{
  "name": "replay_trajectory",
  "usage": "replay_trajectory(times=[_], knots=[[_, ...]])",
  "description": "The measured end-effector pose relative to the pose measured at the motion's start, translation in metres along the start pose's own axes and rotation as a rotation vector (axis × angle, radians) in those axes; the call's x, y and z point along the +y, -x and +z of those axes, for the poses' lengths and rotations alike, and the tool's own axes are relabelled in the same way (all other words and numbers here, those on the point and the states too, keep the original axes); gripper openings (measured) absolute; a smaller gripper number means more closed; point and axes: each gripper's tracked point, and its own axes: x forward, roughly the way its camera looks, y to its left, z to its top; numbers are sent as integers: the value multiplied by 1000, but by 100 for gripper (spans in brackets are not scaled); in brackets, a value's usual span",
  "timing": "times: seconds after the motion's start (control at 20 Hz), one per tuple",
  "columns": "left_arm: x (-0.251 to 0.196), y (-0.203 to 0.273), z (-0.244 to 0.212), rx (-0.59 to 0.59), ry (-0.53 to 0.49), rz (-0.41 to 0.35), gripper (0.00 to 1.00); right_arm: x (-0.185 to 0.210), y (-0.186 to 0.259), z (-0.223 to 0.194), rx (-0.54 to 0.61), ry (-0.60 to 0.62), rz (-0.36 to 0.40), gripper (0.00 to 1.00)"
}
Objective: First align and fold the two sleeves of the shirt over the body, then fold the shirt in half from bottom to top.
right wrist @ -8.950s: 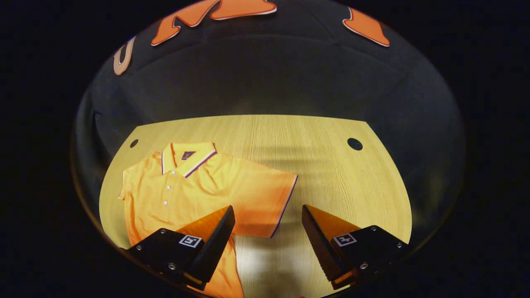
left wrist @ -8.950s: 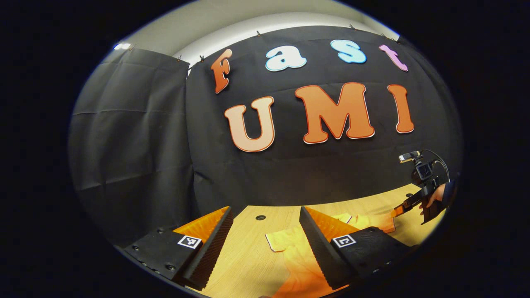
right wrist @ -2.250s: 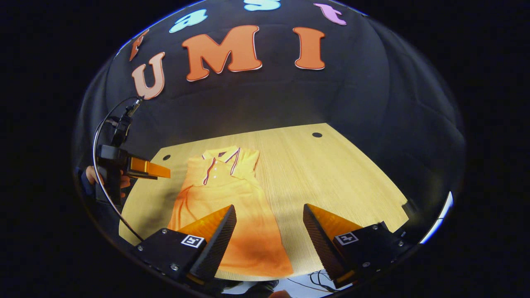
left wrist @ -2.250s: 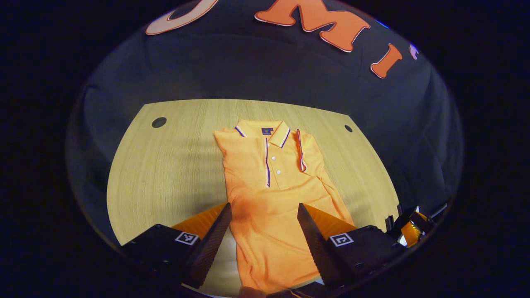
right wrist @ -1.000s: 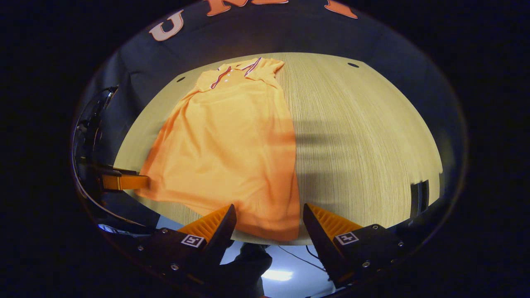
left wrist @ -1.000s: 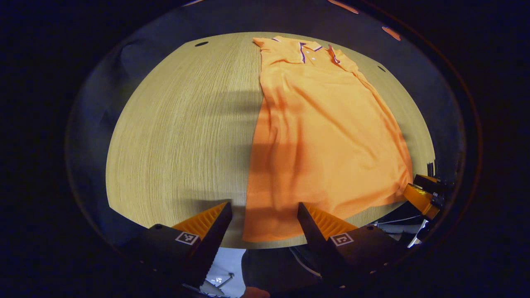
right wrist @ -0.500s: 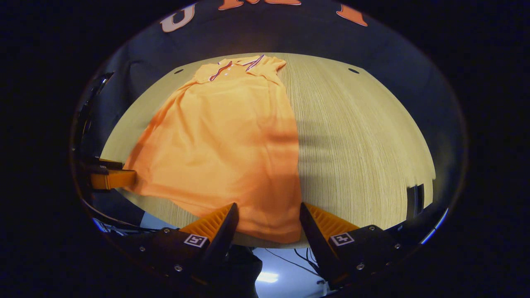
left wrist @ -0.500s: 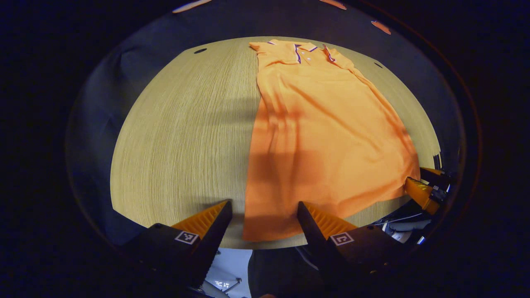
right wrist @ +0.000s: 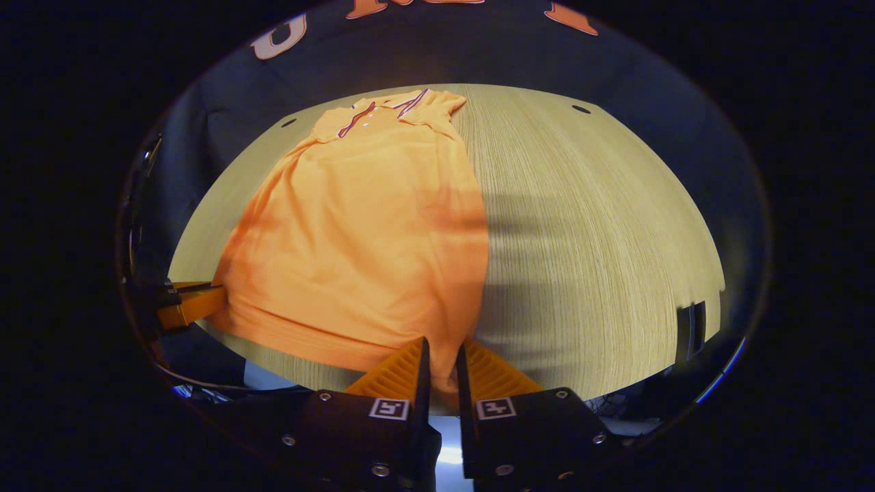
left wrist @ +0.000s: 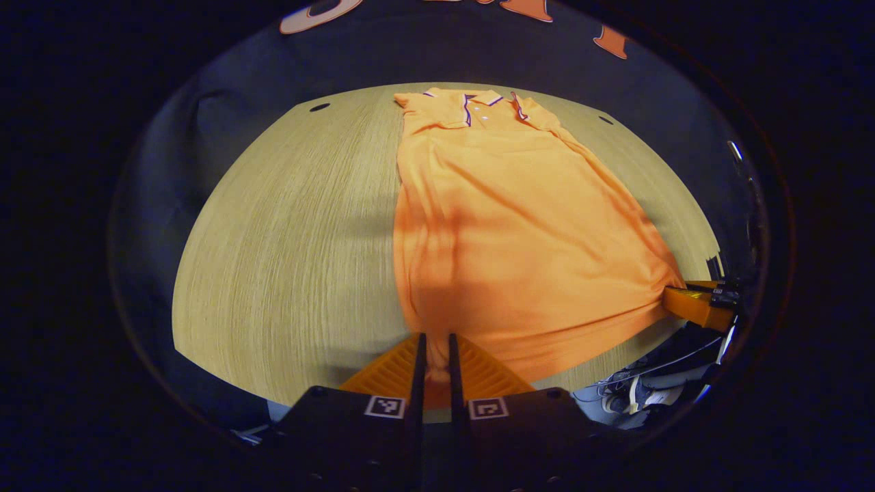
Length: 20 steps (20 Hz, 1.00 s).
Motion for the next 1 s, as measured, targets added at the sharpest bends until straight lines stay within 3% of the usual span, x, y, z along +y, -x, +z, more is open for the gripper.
replay_trajectory(times=[0.05, 0.2, 0.35, 0.5, 0.6, 0.7, 0.75, 0.8, 1.0], knots=[[0, 0, 1, 1, -10, 5, 12, 1, -1, 1, -1, -3, 15, 19], [0, 0, 1, 9, 31, -6, 12, 3, 1, 2, -2, -14, 50, 18], [0, 0, 0, 12, 65, -15, 12, 3, -3, 5, -10, 11, 14, 17], [-2, 0, 1, -4, 24, -7, 12, 6, -5, 9, -32, -6, -16, 16], [-3, -1, 3, -28, 14, -16, 12, 15, -12, 8, -37, -27, 28, 17], [-3, -2, 3, -45, 21, -30, 13, 16, -5, 8, -30, -73, 65, 1], [-3, -4, 2, -47, 38, -30, 12, 13, -4, 8, -36, -100, 70, 1], [-3, 0, 2, -36, 32, -33, 2, 13, -5, 7, -28, -116, 78, 1], [-5, 2, 6, -25, 54, -56, 1, 19, 4, 14, -50, -116, 114, 1]])
